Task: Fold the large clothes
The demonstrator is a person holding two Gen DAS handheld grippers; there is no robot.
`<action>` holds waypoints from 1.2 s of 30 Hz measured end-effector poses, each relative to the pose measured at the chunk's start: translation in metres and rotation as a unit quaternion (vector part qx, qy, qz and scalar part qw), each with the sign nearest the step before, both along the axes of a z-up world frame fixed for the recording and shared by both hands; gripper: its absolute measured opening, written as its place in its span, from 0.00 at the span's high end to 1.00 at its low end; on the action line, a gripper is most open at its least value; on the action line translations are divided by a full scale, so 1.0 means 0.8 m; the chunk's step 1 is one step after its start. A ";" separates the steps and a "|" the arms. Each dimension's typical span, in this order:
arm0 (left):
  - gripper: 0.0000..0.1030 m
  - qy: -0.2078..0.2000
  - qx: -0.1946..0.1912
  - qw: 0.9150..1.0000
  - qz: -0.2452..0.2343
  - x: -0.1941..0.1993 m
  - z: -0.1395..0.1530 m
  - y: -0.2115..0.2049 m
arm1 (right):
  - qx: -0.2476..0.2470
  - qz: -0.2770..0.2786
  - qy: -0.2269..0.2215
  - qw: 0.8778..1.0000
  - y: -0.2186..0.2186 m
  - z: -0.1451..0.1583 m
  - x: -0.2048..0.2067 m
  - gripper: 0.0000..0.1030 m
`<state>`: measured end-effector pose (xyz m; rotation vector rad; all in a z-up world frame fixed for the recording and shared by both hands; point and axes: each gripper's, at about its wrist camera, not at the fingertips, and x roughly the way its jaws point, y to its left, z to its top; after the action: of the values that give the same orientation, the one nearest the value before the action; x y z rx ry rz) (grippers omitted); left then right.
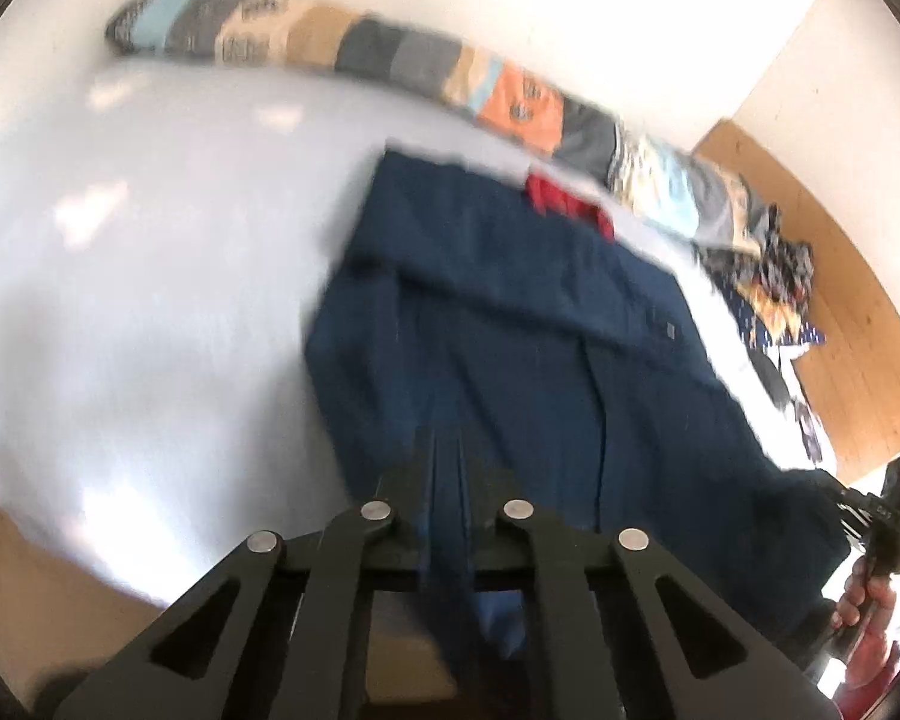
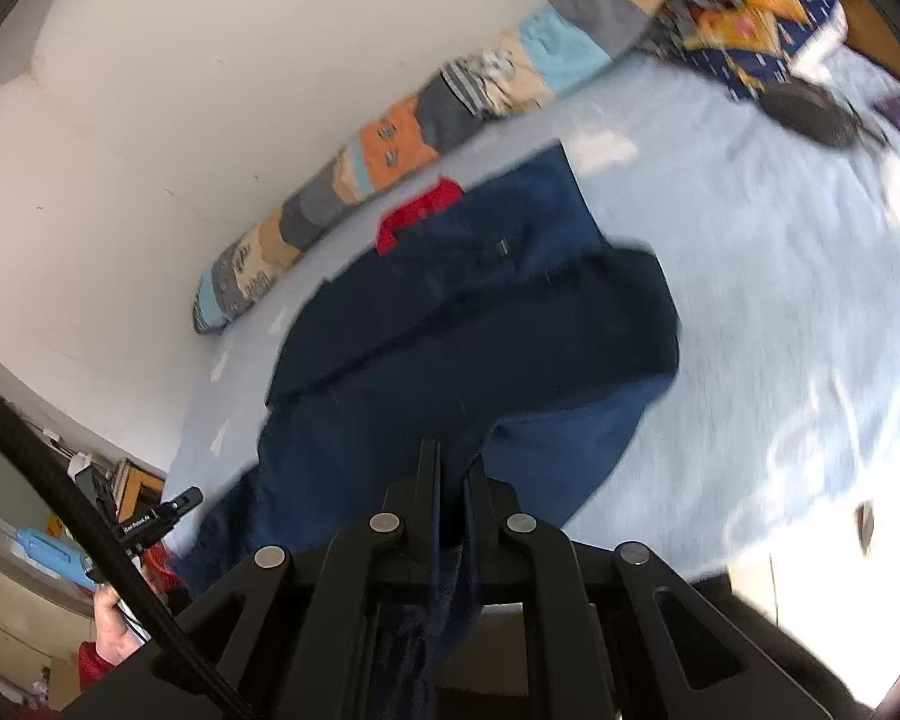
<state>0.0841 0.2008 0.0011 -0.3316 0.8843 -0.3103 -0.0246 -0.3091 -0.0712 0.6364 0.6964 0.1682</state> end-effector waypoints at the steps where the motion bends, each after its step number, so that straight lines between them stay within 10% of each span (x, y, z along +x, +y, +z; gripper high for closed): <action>1: 0.93 -0.009 0.000 1.000 0.008 0.022 0.009 -0.005 | -0.001 0.003 -0.007 1.000 -0.005 0.011 0.010 0.94; 10: 0.91 -0.029 -0.001 1.000 -0.005 0.086 0.046 -0.006 | 0.001 0.004 -0.027 1.000 0.002 0.048 0.112 0.94; 14: 0.40 0.016 0.012 1.000 -0.001 0.066 0.003 -0.005 | 0.000 0.017 -0.036 0.999 0.008 0.053 0.114 0.94; 36: 0.34 0.204 0.040 0.978 0.019 0.045 -0.112 0.058 | 0.038 0.034 -0.024 0.998 -0.003 0.010 0.175 0.94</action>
<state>0.1201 0.2472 -0.0883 -0.3433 1.2891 -0.1729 0.1153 -0.3117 -0.0634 0.6787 0.6691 0.2731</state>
